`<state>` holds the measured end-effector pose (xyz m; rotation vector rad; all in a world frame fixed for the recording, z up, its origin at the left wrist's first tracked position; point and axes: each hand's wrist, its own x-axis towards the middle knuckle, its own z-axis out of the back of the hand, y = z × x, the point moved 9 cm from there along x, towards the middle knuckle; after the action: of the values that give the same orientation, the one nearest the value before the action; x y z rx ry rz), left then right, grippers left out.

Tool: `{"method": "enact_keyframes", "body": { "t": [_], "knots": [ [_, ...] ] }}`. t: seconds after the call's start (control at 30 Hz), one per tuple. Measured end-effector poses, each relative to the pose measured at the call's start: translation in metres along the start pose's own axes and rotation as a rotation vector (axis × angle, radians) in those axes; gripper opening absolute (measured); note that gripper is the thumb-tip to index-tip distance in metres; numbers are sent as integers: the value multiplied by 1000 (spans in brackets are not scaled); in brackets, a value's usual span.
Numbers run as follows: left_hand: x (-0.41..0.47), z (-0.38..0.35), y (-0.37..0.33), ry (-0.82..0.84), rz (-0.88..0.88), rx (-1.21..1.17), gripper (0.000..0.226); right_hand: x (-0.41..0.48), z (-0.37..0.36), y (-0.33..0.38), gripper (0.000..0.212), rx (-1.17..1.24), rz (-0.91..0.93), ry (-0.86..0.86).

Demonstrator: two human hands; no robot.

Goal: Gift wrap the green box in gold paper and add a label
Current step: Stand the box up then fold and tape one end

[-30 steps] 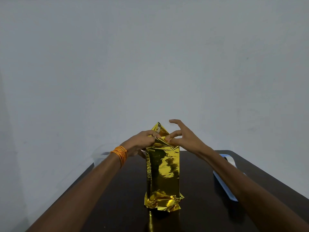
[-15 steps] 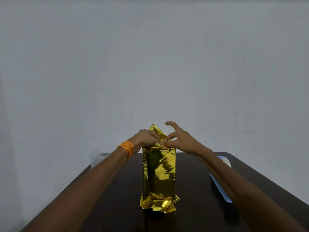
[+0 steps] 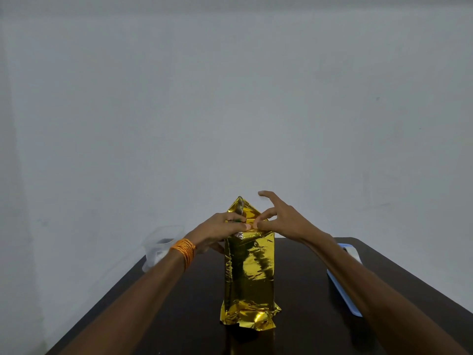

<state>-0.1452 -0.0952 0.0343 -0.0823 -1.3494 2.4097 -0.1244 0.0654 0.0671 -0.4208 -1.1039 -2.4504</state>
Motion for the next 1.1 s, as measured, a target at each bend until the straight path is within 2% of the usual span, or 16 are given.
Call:
{"method": "enact_keyframes", "body": {
  "t": [0.33, 0.4, 0.5, 0.63, 0.9, 0.93, 1.03, 1.1],
  "knots": [
    [4, 2, 3, 15, -35, -52, 50, -3, 4, 11, 72, -54, 74, -56],
    [5, 3, 4, 13, -47, -52, 52, -8, 15, 16, 60, -45, 124, -167],
    [7, 3, 7, 25, -42, -82, 55, -16, 36, 21, 30, 102, 128, -342],
    [7, 5, 8, 15, -52, -98, 50, -15, 46, 31, 8, 151, 139, -360],
    [8, 6, 15, 14, -11, -140, 51, -8, 24, 54, 11, 99, 131, -48],
    [8, 6, 14, 14, -11, -143, 51, -7, 20, 56, 15, 86, 130, -5],
    [6, 6, 11, 13, -25, -136, 52, -6, 8, 57, 54, 111, 113, 130],
    [5, 6, 11, 11, -27, -115, 56, -5, 9, 59, 54, 111, 127, 106]
  ]
}}
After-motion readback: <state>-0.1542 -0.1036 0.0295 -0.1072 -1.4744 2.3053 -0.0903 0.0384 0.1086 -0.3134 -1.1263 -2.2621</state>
